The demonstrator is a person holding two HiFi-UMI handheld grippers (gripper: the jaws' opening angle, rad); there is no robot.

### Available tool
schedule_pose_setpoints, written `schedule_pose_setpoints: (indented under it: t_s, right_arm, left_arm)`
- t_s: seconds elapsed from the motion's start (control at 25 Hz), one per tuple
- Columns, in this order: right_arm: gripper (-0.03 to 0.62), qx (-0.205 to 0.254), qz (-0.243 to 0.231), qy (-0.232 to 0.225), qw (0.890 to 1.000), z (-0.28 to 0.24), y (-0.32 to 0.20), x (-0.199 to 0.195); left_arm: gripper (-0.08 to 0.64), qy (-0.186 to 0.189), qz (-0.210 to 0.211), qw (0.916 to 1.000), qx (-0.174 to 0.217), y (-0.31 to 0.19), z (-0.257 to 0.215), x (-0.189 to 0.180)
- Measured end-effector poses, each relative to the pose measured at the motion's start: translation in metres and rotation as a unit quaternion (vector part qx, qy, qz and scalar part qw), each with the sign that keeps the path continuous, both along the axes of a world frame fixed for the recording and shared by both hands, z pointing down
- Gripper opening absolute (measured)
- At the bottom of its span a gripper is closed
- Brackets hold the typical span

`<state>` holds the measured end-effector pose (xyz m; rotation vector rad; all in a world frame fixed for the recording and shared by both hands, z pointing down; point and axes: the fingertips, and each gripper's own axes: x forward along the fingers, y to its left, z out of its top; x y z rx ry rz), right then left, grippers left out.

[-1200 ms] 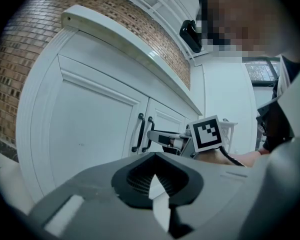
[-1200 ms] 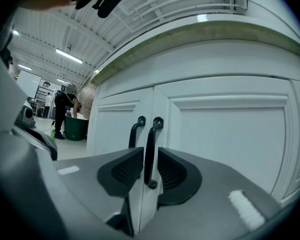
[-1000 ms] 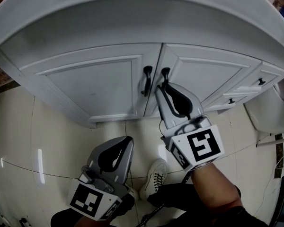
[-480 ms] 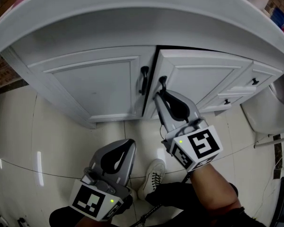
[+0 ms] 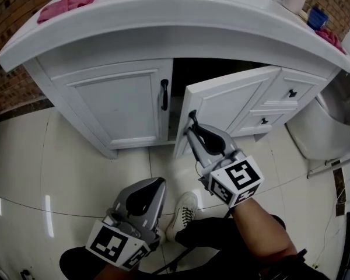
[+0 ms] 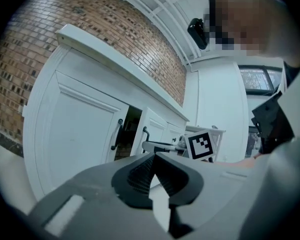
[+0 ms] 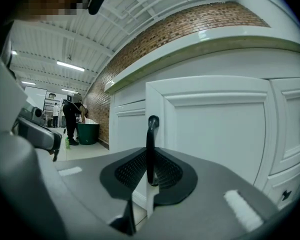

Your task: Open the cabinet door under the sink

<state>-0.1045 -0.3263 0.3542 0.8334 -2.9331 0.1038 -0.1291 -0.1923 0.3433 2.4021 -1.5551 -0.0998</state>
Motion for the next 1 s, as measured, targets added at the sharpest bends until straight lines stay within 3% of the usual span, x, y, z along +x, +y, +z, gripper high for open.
schedule_pose_setpoints:
  t_s: [0.6,1.0]
  right_arm:
    - [0.046,0.008,-0.002,-0.006,1.000,0.000,0.049,0.067]
    - [0.046,0.009,0.025,-0.004,1.000,0.002,0.069,0.126]
  left_arm:
    - [0.005,-0.013,0.013,0.9998,0.000,0.072,-0.007,0.052]
    - [0.005,-0.012,0.026,0.9996,0.000,0.094,-0.008,0.076]
